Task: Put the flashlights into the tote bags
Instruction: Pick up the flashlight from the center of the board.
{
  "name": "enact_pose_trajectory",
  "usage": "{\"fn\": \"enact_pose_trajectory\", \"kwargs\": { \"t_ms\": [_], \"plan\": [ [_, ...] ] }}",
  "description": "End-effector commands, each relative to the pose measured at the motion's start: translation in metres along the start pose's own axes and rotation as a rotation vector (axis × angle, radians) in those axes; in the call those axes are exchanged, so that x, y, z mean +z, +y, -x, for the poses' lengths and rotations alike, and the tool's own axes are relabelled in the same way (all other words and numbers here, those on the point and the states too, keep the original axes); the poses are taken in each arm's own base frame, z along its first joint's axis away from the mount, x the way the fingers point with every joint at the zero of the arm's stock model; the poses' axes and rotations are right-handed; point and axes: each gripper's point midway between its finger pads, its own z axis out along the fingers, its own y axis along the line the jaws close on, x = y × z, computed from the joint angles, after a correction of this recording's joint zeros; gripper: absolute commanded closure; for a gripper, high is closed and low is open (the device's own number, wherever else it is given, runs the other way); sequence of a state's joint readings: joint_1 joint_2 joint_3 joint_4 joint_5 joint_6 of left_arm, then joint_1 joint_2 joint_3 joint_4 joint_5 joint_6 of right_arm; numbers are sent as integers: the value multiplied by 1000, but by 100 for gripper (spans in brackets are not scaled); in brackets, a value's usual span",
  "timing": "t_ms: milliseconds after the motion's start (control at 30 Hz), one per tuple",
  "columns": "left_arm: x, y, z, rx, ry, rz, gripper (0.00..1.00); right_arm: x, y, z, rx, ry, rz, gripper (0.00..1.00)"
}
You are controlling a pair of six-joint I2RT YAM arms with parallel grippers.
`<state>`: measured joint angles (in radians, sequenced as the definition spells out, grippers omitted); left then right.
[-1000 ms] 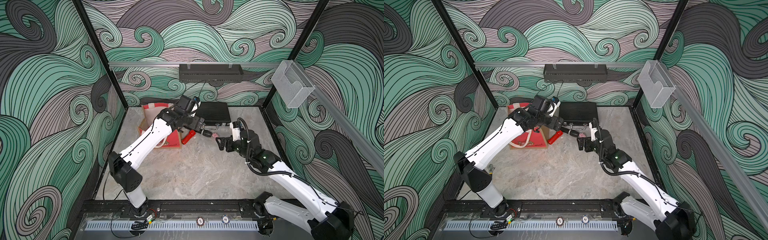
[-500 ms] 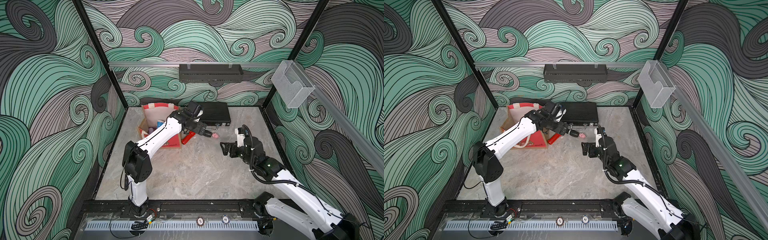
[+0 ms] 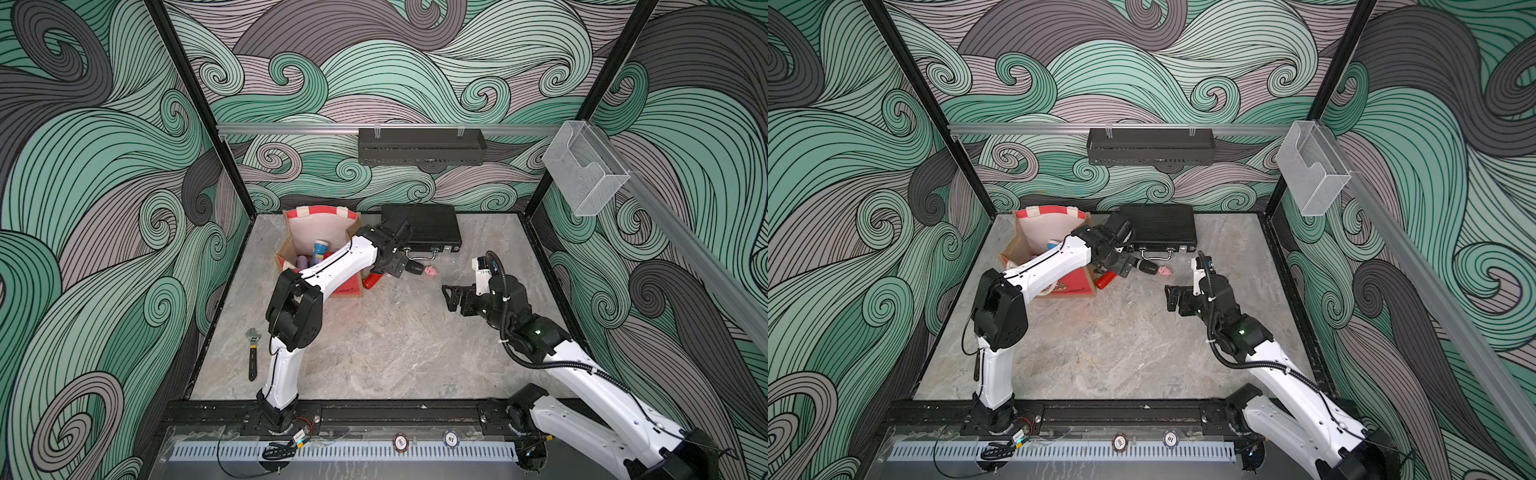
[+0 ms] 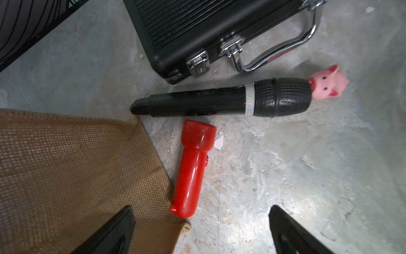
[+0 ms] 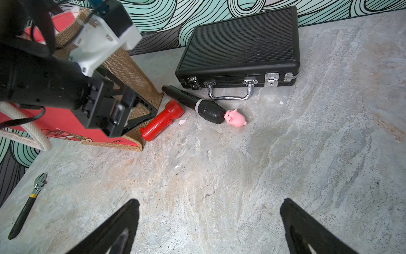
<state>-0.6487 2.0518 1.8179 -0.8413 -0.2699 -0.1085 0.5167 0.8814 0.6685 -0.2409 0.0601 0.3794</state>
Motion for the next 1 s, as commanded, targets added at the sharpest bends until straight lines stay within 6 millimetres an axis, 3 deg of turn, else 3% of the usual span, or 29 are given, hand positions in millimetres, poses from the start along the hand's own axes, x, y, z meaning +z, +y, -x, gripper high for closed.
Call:
{"fn": "enact_pose_trajectory", "kwargs": {
  "t_ms": [0, 600, 967],
  "plan": [
    [3, 12, 2, -9, 23, 49, 3, 1, 0, 1, 15, -9, 11, 0],
    [69, -1, -7, 12, 172, 20, 3, -9, -10, 7, 11, -43, -15, 0],
    [89, -3, -24, -37, 252, -56, 3, -6, -13, 12, 7, -55, -15, 0]
  ]
}}
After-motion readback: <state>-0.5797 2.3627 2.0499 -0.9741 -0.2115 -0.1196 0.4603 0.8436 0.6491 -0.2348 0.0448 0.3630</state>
